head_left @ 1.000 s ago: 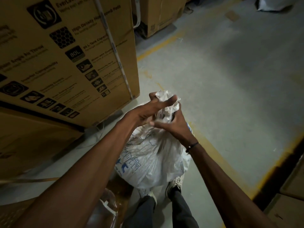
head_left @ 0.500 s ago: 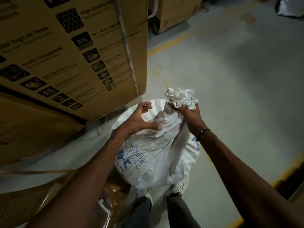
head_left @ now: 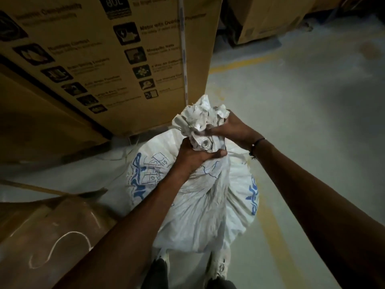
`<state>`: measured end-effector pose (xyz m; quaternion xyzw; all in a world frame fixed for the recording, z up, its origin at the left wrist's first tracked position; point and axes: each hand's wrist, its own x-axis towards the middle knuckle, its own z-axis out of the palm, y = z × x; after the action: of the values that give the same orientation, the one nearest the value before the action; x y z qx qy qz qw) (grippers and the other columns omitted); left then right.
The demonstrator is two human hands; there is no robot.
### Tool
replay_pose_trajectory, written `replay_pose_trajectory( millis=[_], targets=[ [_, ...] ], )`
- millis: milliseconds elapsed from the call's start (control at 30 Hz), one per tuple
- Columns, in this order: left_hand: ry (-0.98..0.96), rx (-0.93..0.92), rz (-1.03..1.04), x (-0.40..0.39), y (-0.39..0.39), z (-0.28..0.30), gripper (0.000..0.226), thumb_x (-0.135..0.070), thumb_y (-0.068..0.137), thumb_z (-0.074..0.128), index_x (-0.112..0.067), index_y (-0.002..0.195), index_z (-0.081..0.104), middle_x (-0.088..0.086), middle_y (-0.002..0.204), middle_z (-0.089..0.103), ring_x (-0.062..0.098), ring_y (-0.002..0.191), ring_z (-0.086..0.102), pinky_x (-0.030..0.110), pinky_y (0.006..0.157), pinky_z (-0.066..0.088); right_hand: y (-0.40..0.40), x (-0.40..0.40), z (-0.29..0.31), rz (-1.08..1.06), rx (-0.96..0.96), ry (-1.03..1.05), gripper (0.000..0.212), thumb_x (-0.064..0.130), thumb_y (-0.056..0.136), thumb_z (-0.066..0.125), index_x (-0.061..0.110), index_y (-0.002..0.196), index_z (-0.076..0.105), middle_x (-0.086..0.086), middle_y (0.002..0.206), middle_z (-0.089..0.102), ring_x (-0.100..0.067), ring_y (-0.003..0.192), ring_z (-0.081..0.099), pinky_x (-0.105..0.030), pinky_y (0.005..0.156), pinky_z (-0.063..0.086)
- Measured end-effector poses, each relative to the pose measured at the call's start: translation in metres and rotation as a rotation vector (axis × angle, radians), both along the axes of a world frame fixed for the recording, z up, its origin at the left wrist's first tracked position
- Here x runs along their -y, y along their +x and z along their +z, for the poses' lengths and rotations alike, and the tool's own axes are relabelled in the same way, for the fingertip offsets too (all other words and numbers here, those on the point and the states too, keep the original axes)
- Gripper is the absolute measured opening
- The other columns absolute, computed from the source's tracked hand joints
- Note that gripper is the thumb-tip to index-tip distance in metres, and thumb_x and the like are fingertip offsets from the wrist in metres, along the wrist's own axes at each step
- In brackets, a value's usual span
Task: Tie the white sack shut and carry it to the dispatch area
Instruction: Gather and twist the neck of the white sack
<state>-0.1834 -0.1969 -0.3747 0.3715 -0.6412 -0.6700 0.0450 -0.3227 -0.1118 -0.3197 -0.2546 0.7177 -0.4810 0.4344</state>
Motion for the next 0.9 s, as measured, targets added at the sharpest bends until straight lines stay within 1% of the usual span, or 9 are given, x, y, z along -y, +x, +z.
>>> replay_pose_trajectory(
  millis=[100, 167, 333, 400, 500, 633, 700, 800, 900],
  targets=[
    [0.033, 0.071, 0.258, -0.010, -0.010, -0.005, 0.073, -0.010, 0.058, 0.103, -0.008, 0.122, 0.069, -0.004, 0.116, 0.075, 0.009, 0.105, 0.072, 0.011, 0.085, 0.055, 0.014, -0.020, -0.022, -0.223, 0.012, -0.065, 0.064, 0.022, 0.077, 0.094, 0.028, 0.135, 0.067, 0.001, 0.130, 0.075, -0.015, 0.121, 0.072, -0.029, 0.100, 0.061],
    [0.060, 0.116, 0.384, -0.016, -0.016, -0.004, 0.085, -0.020, 0.051, 0.105, -0.009, 0.126, 0.066, -0.006, 0.120, 0.072, 0.011, 0.107, 0.070, 0.016, 0.090, 0.055, 0.034, -0.047, -0.044, -0.355, 0.078, -0.107, 0.073, 0.026, 0.082, 0.086, 0.021, 0.149, 0.057, -0.003, 0.137, 0.071, -0.012, 0.126, 0.069, -0.029, 0.099, 0.057],
    [0.077, 0.268, 0.539, -0.030, -0.022, 0.001, 0.083, -0.026, 0.055, 0.105, -0.004, 0.126, 0.069, 0.003, 0.121, 0.073, 0.018, 0.113, 0.069, 0.022, 0.091, 0.051, 0.098, -0.077, -0.082, -0.106, -0.157, -0.027, 0.113, 0.015, 0.068, 0.095, 0.011, 0.164, 0.035, 0.003, 0.158, 0.054, -0.010, 0.144, 0.055, -0.030, 0.120, 0.046],
    [0.121, 0.272, 0.502, -0.028, -0.026, 0.003, 0.082, -0.021, 0.058, 0.104, -0.003, 0.129, 0.066, 0.005, 0.124, 0.073, 0.020, 0.110, 0.070, 0.021, 0.084, 0.049, 0.112, -0.057, -0.085, -0.111, -0.162, -0.052, 0.106, 0.010, 0.065, 0.097, 0.011, 0.156, 0.042, 0.004, 0.144, 0.061, -0.012, 0.133, 0.062, -0.030, 0.112, 0.051],
    [0.176, 0.353, 0.241, -0.012, -0.031, 0.019, 0.091, -0.022, 0.062, 0.101, -0.002, 0.139, 0.057, 0.006, 0.119, 0.069, 0.021, 0.096, 0.066, 0.026, 0.075, 0.050, 0.120, -0.028, -0.086, -0.325, -0.164, -0.071, 0.099, 0.045, 0.059, 0.087, 0.013, 0.143, 0.046, -0.004, 0.126, 0.070, -0.010, 0.115, 0.070, -0.021, 0.098, 0.053],
    [0.166, 0.314, -0.103, 0.016, -0.019, 0.028, 0.084, -0.005, 0.070, 0.084, 0.004, 0.146, 0.051, 0.013, 0.096, 0.062, 0.024, 0.076, 0.062, 0.024, 0.055, 0.051, 0.109, -0.013, -0.097, -0.511, -0.138, -0.002, 0.113, 0.059, 0.050, 0.088, 0.007, 0.144, 0.054, -0.006, 0.132, 0.074, -0.019, 0.124, 0.071, -0.039, 0.109, 0.056],
    [0.041, 0.308, -0.246, 0.033, -0.001, 0.023, 0.089, -0.005, 0.065, 0.076, -0.002, 0.149, 0.049, 0.013, 0.118, 0.065, 0.028, 0.100, 0.066, 0.037, 0.075, 0.061, 0.102, -0.009, -0.102, -0.498, -0.059, -0.039, 0.103, 0.051, 0.049, 0.094, 0.007, 0.138, 0.065, -0.005, 0.126, 0.079, -0.019, 0.120, 0.075, -0.039, 0.107, 0.059],
    [-0.282, 0.290, -0.430, 0.046, 0.037, 0.006, 0.077, -0.003, 0.083, 0.073, -0.020, 0.154, 0.050, 0.004, 0.154, 0.050, 0.026, 0.140, 0.050, 0.032, 0.106, 0.047, 0.090, -0.013, -0.110, -0.495, 0.110, -0.031, 0.075, 0.030, 0.050, 0.099, 0.011, 0.119, 0.077, -0.005, 0.112, 0.084, -0.023, 0.109, 0.080, -0.044, 0.104, 0.062],
    [-0.271, 0.197, -0.392, 0.043, 0.071, -0.031, 0.100, -0.030, 0.069, 0.096, -0.026, 0.154, 0.044, -0.004, 0.152, 0.049, 0.017, 0.139, 0.050, 0.031, 0.111, 0.044, 0.084, -0.018, -0.122, -0.439, 0.233, -0.072, 0.049, -0.001, 0.070, 0.093, 0.007, 0.116, 0.078, -0.014, 0.118, 0.082, -0.036, 0.114, 0.077, -0.057, 0.109, 0.057]
  ],
)
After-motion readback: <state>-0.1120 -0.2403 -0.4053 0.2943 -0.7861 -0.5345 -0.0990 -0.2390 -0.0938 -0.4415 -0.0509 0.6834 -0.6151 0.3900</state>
